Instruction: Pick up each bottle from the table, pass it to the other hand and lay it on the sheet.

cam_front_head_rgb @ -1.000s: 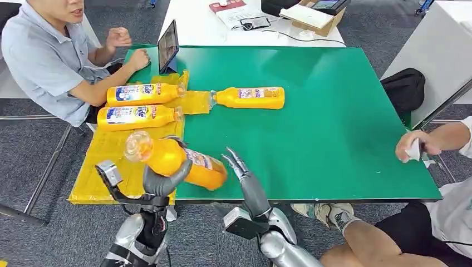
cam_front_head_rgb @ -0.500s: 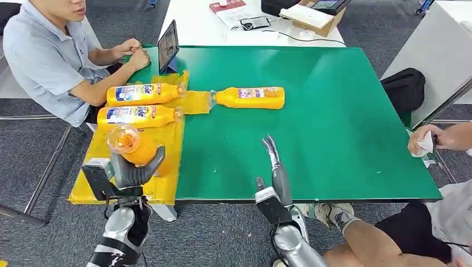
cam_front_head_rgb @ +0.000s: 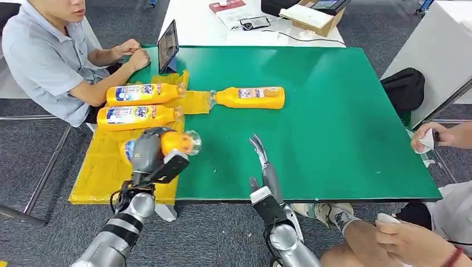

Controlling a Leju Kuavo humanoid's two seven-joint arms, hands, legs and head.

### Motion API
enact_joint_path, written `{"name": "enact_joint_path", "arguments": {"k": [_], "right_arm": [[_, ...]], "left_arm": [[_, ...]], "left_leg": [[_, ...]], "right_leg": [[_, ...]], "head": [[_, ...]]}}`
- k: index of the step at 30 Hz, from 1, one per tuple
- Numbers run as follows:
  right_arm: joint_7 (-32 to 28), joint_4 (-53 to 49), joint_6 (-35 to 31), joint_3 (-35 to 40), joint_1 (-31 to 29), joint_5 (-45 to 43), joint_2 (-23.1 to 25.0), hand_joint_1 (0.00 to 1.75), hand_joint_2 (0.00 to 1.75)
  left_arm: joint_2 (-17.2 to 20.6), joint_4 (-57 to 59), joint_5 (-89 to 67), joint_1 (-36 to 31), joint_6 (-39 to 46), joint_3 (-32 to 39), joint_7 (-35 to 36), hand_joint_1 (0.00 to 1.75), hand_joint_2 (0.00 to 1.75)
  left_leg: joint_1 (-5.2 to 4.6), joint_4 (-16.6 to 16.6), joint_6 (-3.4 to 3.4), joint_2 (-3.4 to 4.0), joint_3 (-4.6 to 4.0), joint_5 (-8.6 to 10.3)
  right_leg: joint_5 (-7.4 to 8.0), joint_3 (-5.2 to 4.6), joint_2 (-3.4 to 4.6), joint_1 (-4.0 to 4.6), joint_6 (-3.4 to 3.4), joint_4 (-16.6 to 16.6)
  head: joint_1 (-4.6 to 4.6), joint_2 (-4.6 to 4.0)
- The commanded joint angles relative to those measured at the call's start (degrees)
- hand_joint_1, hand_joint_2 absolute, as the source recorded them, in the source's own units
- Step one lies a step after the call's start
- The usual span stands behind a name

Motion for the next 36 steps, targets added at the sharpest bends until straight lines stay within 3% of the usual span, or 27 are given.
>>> {"name": "enact_joint_path", "arguments": {"k": [1,2,3,4,6,7,8,9,10,11,14,15,22,25,29,32,36], "right_arm": [[0.0,3.3,2.2,-3.1,-1.1,1.3,0.9,0.0,0.0],[0.0,3.4,2.7,-4.0,-0.9,1.8,1.3,0.0,0.0],[0.0,3.3,3.1,-5.0,-0.6,2.2,1.6,0.0,0.0],[0.0,3.2,3.4,-5.2,-0.4,2.3,1.6,0.0,0.0],[0.0,3.4,3.8,-5.3,-0.5,2.7,1.9,0.0,0.0],[0.0,3.5,3.9,-5.2,-0.5,2.8,2.0,0.0,0.0],[0.1,3.6,4.1,-4.9,-0.5,3.4,1.9,0.0,0.0],[0.1,3.6,4.2,-4.9,-0.5,3.5,2.0,0.0,0.0],[0.1,3.5,4.3,-5.0,-0.4,3.7,2.0,0.0,0.0],[0.1,3.5,4.3,-5.0,-0.4,3.7,2.0,0.0,0.0],[0.3,3.5,4.5,-5.3,-0.3,4.0,2.0,0.0,0.0],[0.3,3.7,4.7,-5.7,-0.2,4.0,2.0,0.0,0.0],[0.2,6.1,6.1,-6.3,-0.8,3.6,2.3,0.0,0.0],[0.0,6.6,6.1,-6.4,-0.9,3.4,2.3,0.0,0.0],[0.0,7.3,5.5,-5.6,-1.7,2.1,2.2,0.0,0.0],[0.0,6.9,4.8,-5.2,-1.5,1.6,1.9,0.0,0.0],[0.0,6.9,4.8,-5.2,-1.5,1.6,1.9,0.0,0.0]], "left_arm": [[1.9,24.6,-8.7,-13.8,-5.8,-7.8,7.4,1.66,1.75],[1.9,27.1,-12.0,-15.7,-9.3,-9.2,11.0,1.54,1.75],[1.5,28.2,-13.3,-17.1,-11.3,-9.3,13.8,1.54,1.75],[1.7,29.3,-15.4,-18.0,-12.1,-10.6,15.3,1.4,1.75],[1.0,30.0,-14.5,-18.4,-12.5,-9.1,16.8,1.41,1.75],[0.8,30.3,-14.2,-18.4,-12.8,-8.8,16.8,1.33,1.75],[0.3,30.8,-13.6,-18.5,-13.8,-8.1,16.2,1.06,1.75],[-0.1,30.9,-13.5,-18.3,-13.7,-7.9,16.1,1.06,1.75],[-0.4,30.9,-13.1,-18.1,-13.5,-7.4,15.7,0.59,1.75],[-0.4,30.9,-13.1,-18.1,-13.5,-7.4,15.7,0.0,1.75],[-2.1,30.7,-9.4,-17.2,-15.9,-4.5,11.8,0.0,1.75],[-3.3,30.1,-4.3,-16.5,-20.2,-1.0,7.0,0.0,1.75],[-5.6,27.2,4.5,-14.5,-28.2,2.5,-0.6,0.0,1.75],[-5.8,26.9,5.1,-14.4,-28.7,2.5,-0.9,0.0,1.75],[-6.5,23.3,11.8,-12.8,-30.5,1.7,-5.9,0.0,1.75],[-7.3,17.2,18.1,-9.8,-28.5,3.3,-10.4,0.0,1.75],[-7.3,17.2,18.1,-9.8,-28.5,3.3,-10.4,0.0,1.75]], "left_leg": [[0.08,0.0,-0.11,-0.07,0.26,-0.09],[0.11,0.0,-0.13,-0.12,0.32,-0.13],[0.07,0.0,-0.08,-0.14,0.14,-0.03],[0.06,0.0,-0.08,-0.13,0.13,-0.03],[0.08,0.0,-0.11,-0.02,0.26,-0.1],[0.06,0.0,-0.08,0.05,0.19,-0.06],[0.08,0.0,-0.12,0.14,0.32,-0.14],[0.08,0.0,-0.1,0.13,0.27,-0.11],[0.05,0.0,-0.08,0.07,0.2,-0.07],[0.09,0.0,-0.12,0.05,0.34,-0.13],[0.08,0.0,-0.11,0.02,0.35,-0.14],[0.06,0.0,-0.1,0.08,0.35,-0.13],[0.03,0.0,-0.06,-0.02,0.18,-0.07],[0.04,0.0,-0.08,-0.02,0.25,-0.09],[0.02,0.0,-0.07,0.03,0.18,-0.08],[0.11,0.0,-0.18,0.04,0.6,-0.3],[0.06,0.0,-0.08,0.03,0.2,-0.12]], "right_leg": [[-0.11,0.29,-0.07,0.08,-0.15,0.0],[-0.17,0.36,-0.12,0.12,-0.19,0.0],[-0.09,0.18,-0.15,0.07,-0.11,0.0],[-0.08,0.16,-0.13,0.06,-0.1,0.0],[-0.11,0.28,-0.01,0.08,-0.15,0.0],[-0.04,0.19,0.06,0.06,-0.11,0.0],[-0.09,0.3,0.13,0.09,-0.17,0.0],[-0.05,0.25,0.1,0.08,-0.14,0.0],[-0.05,0.18,0.02,0.06,-0.11,0.0],[-0.11,0.32,0.01,0.1,-0.17,0.0],[-0.13,0.35,0.0,0.08,-0.16,0.0],[-0.11,0.31,0.05,0.06,-0.15,0.0],[-0.07,0.23,0.02,0.02,-0.09,0.0],[-0.09,0.28,0.02,0.04,-0.13,0.0],[-0.05,0.21,0.06,0.03,-0.11,0.0],[-0.27,0.63,0.07,0.13,-0.28,0.0],[-0.1,0.24,0.05,0.07,-0.11,0.0]], "head": [[0.0,0.02],[-0.02,0.02],[0.0,0.02],[-0.02,0.0],[0.0,0.02],[0.0,0.02],[-0.02,0.02],[-0.02,0.02],[0.0,0.02],[-0.02,0.02],[-0.02,0.02],[-0.02,0.02],[0.0,0.02],[-0.02,0.02],[-0.02,0.02],[0.0,0.0],[0.0,0.02]]}}
